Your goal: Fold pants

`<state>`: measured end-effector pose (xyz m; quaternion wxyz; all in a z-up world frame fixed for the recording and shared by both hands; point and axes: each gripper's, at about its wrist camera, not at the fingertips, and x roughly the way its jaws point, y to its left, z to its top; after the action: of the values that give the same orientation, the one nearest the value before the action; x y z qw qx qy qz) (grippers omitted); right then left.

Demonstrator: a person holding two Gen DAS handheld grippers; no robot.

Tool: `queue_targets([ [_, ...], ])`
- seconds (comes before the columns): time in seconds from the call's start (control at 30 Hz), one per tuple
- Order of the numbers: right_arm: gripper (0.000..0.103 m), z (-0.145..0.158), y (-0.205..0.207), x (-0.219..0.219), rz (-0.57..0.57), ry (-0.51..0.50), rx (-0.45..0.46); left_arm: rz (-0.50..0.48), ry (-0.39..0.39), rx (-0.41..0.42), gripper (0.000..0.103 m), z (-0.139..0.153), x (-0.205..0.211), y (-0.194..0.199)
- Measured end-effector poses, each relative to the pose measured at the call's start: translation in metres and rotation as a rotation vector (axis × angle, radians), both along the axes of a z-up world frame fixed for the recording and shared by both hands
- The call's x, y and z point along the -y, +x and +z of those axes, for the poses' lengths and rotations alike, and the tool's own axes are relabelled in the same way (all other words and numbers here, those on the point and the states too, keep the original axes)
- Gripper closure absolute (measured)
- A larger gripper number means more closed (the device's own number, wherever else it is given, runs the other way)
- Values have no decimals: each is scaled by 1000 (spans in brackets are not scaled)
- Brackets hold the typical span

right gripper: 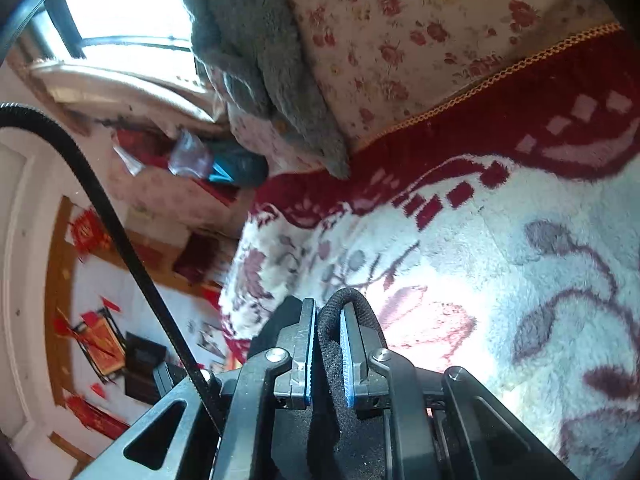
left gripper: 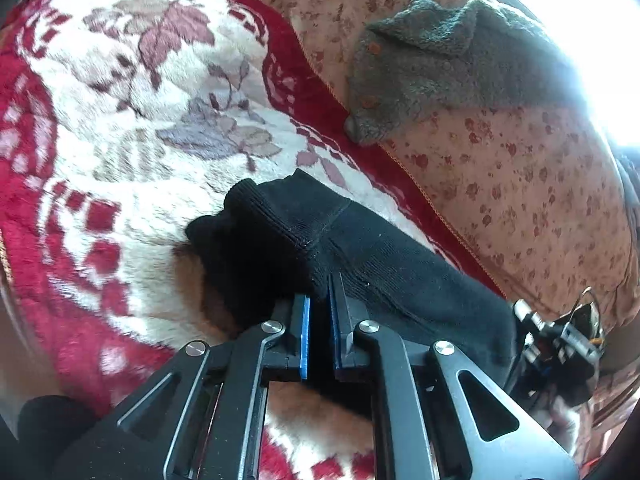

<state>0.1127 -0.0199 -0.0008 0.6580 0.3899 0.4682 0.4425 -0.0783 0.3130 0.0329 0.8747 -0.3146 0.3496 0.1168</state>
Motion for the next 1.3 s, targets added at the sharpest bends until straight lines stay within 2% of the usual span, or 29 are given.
queue_targets([
  [0.1, 94, 2, -2, 10, -53, 75, -13, 0, 9, -21, 96, -4, 0, -6],
  [0.17, 99, -1, -1, 21, -116, 112, -19, 8, 46, -32, 96, -7, 2, -6],
  [0.2, 99, -3, 1, 27, -156, 101, -22, 8, 53, -42, 96, -10, 1, -4],
  [0.3, 99, -10, 8, 23, -124, -18, -54, 10, 12, -43, 96, -16, -5, 0],
  [0.37, 97, 6, 3, 16, -86, -86, 18, 0, 21, -42, 96, -15, -4, 0],
  [0.43, 92, 27, -3, 5, -25, -166, 102, 2, -17, -40, 95, -15, -8, -1],
  [0.47, 85, 32, -5, -1, -2, -209, 116, 1, -42, -41, 95, -15, -11, -1],
  [0.5, 72, 36, -7, -6, 14, -250, 123, -1, -64, -43, 91, -13, -14, -2],
  [0.57, 63, 44, -12, -15, 50, -321, 147, 1, -74, -44, 86, -9, -19, -5],
  [0.6, 63, 48, -18, -18, 68, -340, 175, 4, -74, -43, 86, -6, -20, -8],
  [0.67, 63, 59, -30, -27, 102, -375, 239, 16, -36, -47, 82, 1, -19, -15],
  [0.73, 62, 67, -42, -38, 133, -396, 286, 33, 22, -49, 73, 9, -19, -21],
  [0.8, 50, 70, -54, -50, 168, -379, 303, 41, 28, -42, 65, 12, -21, -26],
  [0.9, 50, 72, -77, -65, 230, -358, 334, 48, -18, -49, 63, 12, -30, -30],
  [1.03, 50, 78, -116, -98, 292, -448, 500, 52, -36, -43, 62, 13, -35, -30],
  [1.2, 50, 67, -145, -138, 409, -555, 625, 43, -66, -96, 62, 3, -37, -17],
  [1.3, 50, 57, -155, -154, 430, -605, 686, 40, -61, -112, 62, -4, -35, -12],
])
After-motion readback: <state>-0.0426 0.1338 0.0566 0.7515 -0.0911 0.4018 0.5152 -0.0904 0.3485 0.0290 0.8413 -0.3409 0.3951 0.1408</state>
